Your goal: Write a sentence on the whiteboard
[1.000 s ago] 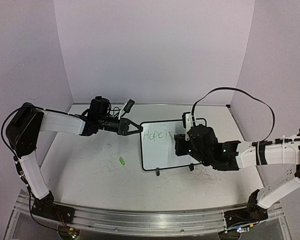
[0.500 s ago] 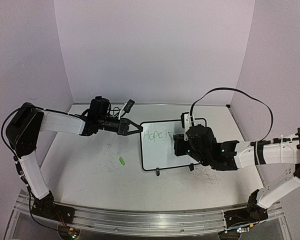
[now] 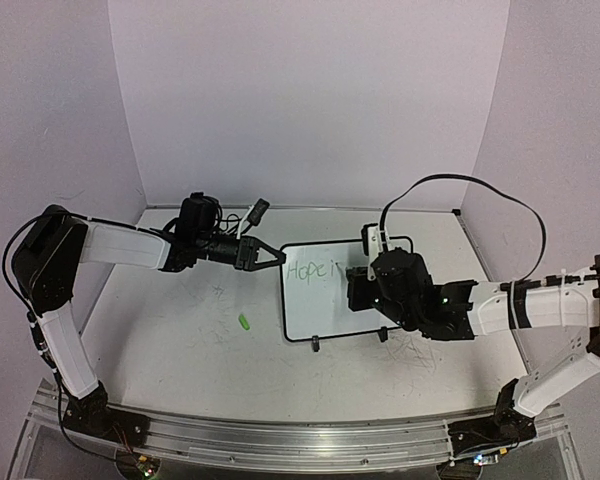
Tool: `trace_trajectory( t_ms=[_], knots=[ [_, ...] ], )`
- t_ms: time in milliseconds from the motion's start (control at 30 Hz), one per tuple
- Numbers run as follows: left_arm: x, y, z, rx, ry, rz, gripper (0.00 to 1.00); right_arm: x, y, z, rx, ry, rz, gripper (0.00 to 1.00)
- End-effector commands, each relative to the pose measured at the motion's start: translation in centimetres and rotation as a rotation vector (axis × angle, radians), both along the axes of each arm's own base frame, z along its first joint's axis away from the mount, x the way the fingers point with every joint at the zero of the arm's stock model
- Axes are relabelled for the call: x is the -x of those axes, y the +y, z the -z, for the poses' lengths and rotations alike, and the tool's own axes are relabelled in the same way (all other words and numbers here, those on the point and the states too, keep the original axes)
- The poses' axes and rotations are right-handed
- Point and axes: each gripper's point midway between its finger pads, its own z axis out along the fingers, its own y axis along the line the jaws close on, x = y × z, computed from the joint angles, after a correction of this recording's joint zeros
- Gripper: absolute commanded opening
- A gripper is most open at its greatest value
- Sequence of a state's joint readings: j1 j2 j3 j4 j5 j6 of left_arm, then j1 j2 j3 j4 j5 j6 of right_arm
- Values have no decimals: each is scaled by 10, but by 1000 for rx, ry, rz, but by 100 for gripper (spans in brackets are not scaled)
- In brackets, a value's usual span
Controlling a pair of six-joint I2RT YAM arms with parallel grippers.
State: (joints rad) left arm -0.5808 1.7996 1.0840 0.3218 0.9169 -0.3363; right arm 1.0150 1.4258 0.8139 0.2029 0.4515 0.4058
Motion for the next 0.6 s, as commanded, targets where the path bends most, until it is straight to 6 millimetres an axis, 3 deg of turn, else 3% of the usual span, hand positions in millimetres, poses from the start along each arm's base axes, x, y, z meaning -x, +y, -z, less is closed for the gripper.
trace_trajectory(
  t_ms=[0, 333, 567],
  knots=[
    [12, -1, -26, 47, -38, 42, 0, 3, -2, 4, -4, 21, 9, 0],
    [12, -1, -26, 48, -38, 42, 0, 15, 0, 19, -5, 60, -1, 0],
    [12, -1, -26, 48, -38, 43, 0, 13, -1, 16, 2, 47, 12, 0]
  ],
)
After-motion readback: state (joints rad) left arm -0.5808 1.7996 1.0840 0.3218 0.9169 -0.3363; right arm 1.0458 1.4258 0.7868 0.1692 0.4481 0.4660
